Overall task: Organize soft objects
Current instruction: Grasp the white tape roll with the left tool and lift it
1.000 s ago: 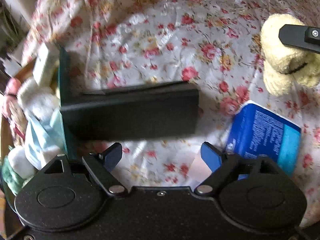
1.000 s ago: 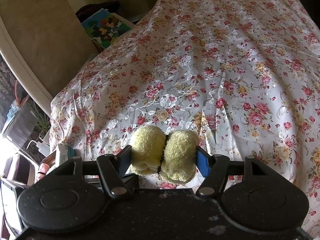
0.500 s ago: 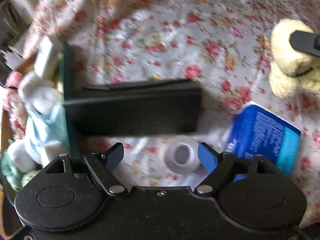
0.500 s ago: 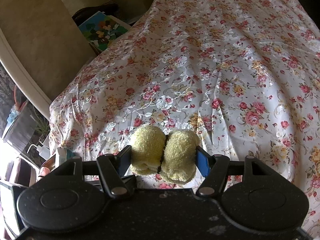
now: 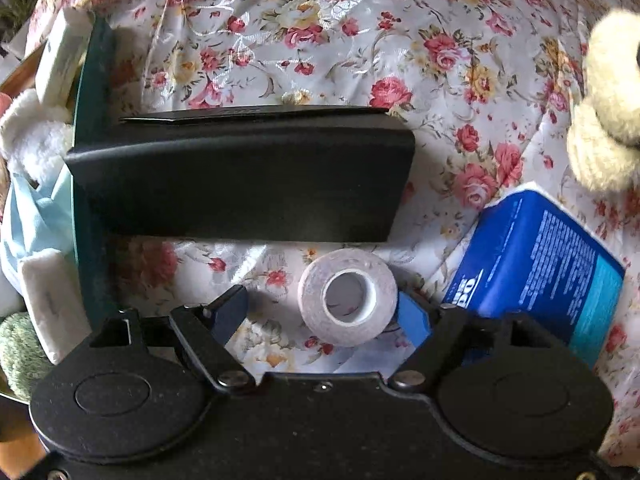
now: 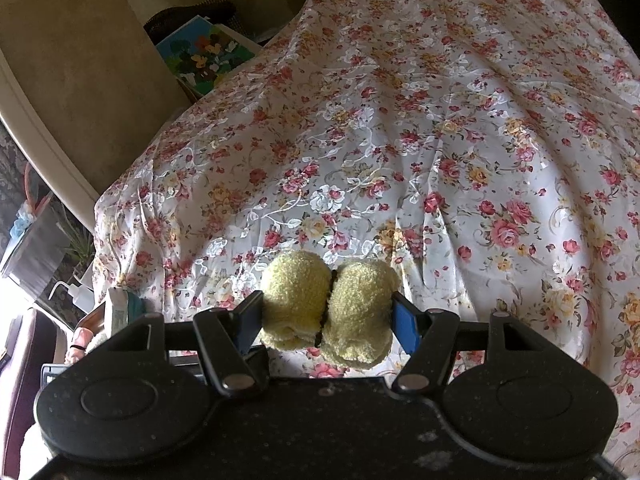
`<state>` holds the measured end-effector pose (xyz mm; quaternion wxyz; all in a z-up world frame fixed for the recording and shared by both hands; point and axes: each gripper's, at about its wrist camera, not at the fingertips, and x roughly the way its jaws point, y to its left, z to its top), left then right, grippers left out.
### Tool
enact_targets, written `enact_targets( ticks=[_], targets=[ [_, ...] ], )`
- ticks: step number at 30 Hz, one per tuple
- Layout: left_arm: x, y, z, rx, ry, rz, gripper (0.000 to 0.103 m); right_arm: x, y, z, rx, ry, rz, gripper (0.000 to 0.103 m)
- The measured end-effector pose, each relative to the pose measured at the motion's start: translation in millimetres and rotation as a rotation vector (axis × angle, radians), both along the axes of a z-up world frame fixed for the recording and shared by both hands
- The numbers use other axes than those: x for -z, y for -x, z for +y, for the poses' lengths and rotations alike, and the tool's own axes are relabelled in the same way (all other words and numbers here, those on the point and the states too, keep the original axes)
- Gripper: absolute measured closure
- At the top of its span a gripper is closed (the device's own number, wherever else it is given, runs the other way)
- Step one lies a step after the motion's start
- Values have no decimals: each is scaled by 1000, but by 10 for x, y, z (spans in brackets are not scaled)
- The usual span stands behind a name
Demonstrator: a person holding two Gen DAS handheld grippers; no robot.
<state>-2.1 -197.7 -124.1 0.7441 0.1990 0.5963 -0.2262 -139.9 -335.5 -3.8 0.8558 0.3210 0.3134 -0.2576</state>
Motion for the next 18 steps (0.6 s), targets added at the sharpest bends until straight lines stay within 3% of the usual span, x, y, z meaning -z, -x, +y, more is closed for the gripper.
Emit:
enact_targets(
  ticks=[2, 10, 18],
  targets=[
    [-24, -27, 0, 2, 35, 13, 55, 1, 1, -1, 2, 3, -1, 38],
    [-297, 44, 32, 6, 94, -18, 54, -19, 52, -22, 27, 22, -15, 38],
    [-832, -38, 242, -35, 185, -102, 54, -9, 26, 7, 50, 36, 6, 38]
  ],
)
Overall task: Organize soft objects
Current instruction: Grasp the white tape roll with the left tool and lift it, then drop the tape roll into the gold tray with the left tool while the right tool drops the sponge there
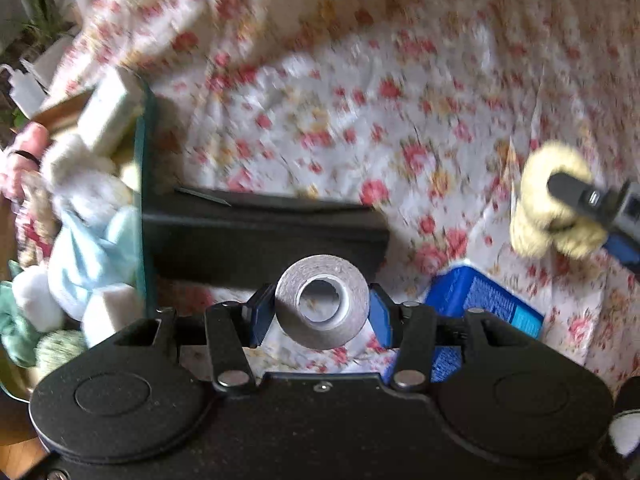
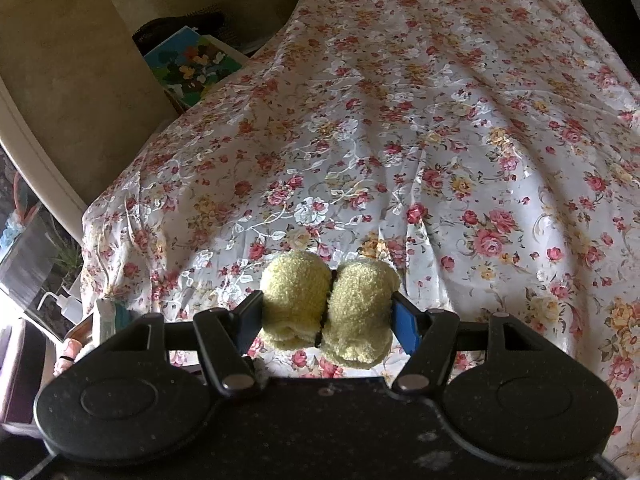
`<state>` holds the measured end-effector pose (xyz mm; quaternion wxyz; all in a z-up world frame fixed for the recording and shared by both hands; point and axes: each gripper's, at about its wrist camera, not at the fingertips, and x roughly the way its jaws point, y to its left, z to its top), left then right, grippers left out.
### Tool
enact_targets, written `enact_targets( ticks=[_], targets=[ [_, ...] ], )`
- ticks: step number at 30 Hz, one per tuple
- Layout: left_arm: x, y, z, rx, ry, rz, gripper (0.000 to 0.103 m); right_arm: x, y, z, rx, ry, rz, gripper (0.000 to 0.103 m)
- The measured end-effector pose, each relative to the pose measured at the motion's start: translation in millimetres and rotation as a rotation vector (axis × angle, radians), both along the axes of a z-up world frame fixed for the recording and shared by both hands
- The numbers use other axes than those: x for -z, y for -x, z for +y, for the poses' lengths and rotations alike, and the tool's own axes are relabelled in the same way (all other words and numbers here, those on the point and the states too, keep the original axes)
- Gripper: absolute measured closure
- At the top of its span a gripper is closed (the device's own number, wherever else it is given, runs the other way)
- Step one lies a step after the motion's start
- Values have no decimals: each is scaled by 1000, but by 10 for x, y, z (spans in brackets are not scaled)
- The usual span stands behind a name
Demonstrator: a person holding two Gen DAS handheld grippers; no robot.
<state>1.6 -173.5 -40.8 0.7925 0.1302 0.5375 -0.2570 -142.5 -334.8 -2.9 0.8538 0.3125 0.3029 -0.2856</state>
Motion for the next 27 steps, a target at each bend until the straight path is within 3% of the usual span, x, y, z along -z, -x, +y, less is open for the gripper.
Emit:
enact_targets(
  ticks=[9, 19, 27],
  targets=[
    [-367, -325, 611, -122, 29, -98, 54, -3, -68, 97, -24, 43, 24, 38],
    [-499, -667, 1564, -289, 56, -111, 54, -45, -159, 261, -73, 75, 32, 38],
    [-515, -799, 1988, -373, 68, -78, 54, -325, -378, 783, -190, 150, -22, 38]
  ],
)
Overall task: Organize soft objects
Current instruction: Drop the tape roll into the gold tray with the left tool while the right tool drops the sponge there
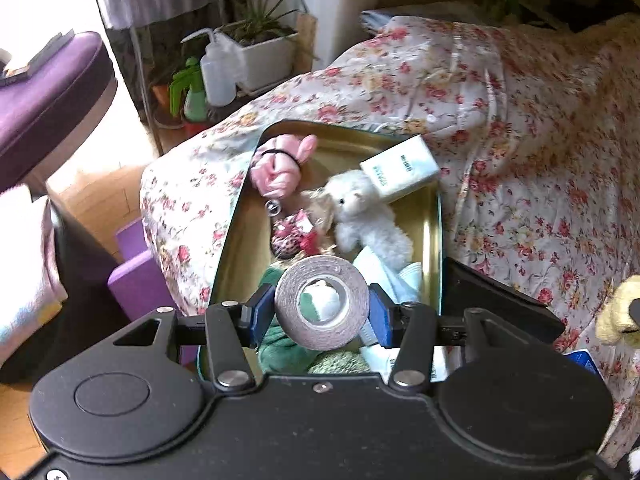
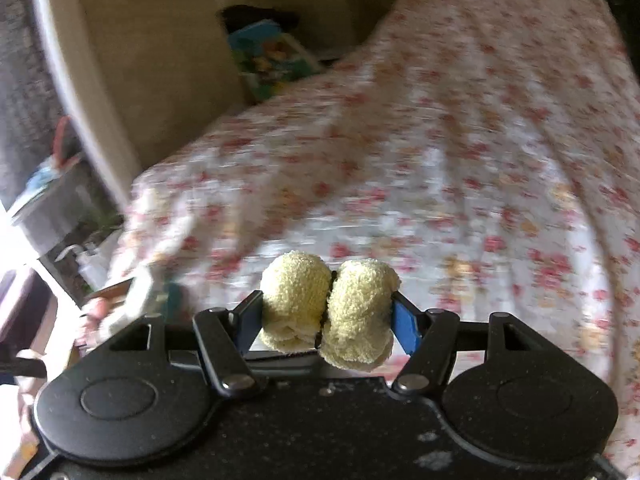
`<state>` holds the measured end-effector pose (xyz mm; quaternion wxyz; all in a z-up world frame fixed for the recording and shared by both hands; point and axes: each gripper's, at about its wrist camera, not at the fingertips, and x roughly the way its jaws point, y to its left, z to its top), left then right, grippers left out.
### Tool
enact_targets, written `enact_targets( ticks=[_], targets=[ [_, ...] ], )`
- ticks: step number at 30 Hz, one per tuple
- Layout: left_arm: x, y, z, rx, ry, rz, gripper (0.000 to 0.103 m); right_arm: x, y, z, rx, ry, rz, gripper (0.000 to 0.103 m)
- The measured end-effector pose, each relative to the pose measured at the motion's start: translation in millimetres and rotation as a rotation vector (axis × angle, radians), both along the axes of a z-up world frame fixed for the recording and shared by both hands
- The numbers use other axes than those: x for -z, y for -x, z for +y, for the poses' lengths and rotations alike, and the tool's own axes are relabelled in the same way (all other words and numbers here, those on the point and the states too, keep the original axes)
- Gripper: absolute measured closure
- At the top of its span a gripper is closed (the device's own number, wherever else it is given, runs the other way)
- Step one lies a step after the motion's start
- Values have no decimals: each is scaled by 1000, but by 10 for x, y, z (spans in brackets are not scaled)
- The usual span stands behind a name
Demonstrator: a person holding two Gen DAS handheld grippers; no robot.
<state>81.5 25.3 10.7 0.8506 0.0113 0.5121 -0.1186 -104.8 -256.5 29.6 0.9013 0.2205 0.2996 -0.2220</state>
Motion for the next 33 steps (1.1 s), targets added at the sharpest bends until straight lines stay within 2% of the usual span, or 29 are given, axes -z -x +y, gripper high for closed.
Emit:
enact_targets(
  ticks=[8, 14, 19, 22, 23, 27, 33],
  targets=[
    [-30, -79, 155, -38, 39, 27, 54, -167, -686, 727, -222, -85, -6, 38],
    [29, -154, 227, -64, 58, 68, 54, -287, -1249, 1102, -311, -102, 2, 38],
    [38, -179, 231, -66, 50, 72, 51, -368, -1568, 1267, -345, -114, 11, 35],
    [3, -177, 221, -66, 55, 59, 32, -407, -1749, 1336, -368, -114, 21, 29],
    [-9, -178, 217, -67, 56, 52, 30, -408, -1804, 1358, -368, -112, 21, 27],
    [-25, -155, 185, -59, 46, 41, 28, -440, -1885, 1381, -366, -99, 16, 21],
    [29, -100, 164, -59, 27, 52, 28, -464, -1733, 1305, -328, -49, 17, 21]
  ],
)
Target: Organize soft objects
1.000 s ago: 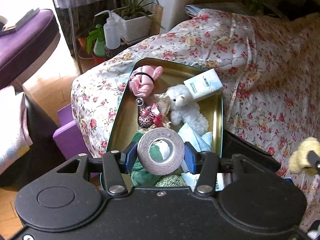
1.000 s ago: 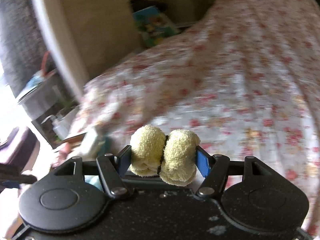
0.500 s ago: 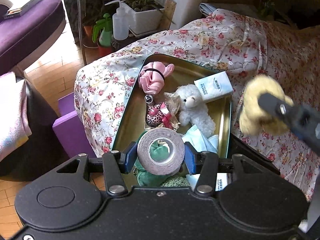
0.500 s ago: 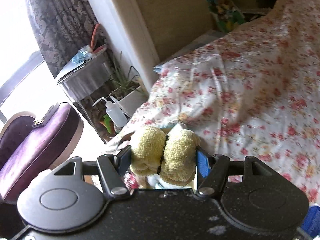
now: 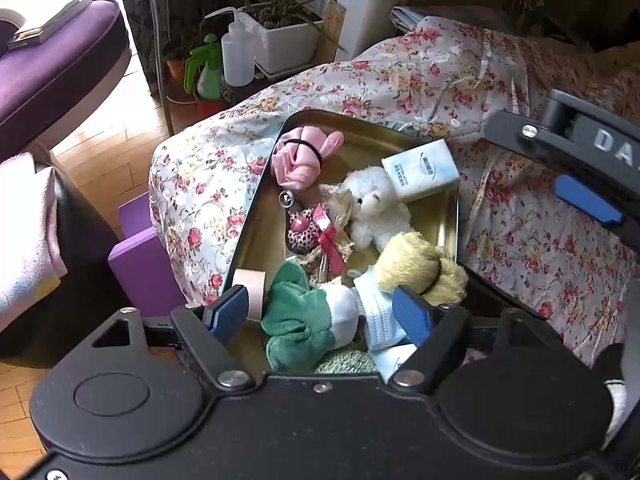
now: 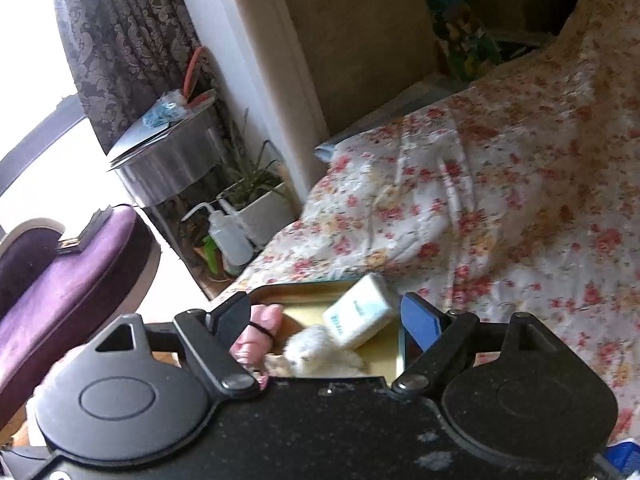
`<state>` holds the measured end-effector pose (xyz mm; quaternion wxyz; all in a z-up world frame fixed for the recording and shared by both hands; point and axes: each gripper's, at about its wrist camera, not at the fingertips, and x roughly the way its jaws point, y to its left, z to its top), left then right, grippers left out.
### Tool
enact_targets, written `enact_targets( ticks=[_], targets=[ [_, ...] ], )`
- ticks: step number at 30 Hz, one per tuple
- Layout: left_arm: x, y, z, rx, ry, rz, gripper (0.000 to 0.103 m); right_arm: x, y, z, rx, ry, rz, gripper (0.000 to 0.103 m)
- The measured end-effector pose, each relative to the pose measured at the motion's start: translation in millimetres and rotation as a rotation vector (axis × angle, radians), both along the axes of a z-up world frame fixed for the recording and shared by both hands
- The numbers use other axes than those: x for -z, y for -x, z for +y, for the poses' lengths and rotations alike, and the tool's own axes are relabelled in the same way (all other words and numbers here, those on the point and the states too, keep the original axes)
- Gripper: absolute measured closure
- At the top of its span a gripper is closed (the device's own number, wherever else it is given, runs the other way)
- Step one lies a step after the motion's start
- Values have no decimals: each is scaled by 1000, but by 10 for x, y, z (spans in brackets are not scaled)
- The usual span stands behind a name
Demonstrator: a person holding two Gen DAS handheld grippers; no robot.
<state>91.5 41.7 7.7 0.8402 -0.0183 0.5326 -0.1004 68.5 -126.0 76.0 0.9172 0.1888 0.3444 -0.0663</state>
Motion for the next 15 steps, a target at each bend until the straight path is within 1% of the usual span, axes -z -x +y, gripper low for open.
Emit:
enact_targets(
  ticks=[4, 9, 13, 15],
  targets=[
    [-3, 73, -17, -5, -20, -14, 28, 34, 153, -88, 33, 50, 6, 20],
    [-22, 169, -65, -11, -42, -37, 28, 111, 455, -168, 54, 124, 13, 20],
    [-37, 271, -111, -6, -80, -74, 28, 169, 722, -185, 56, 190, 3, 17],
    [-36, 307, -114, -2, -81, -78, 28, 201, 855, -180, 53, 216, -8, 15]
  ],
)
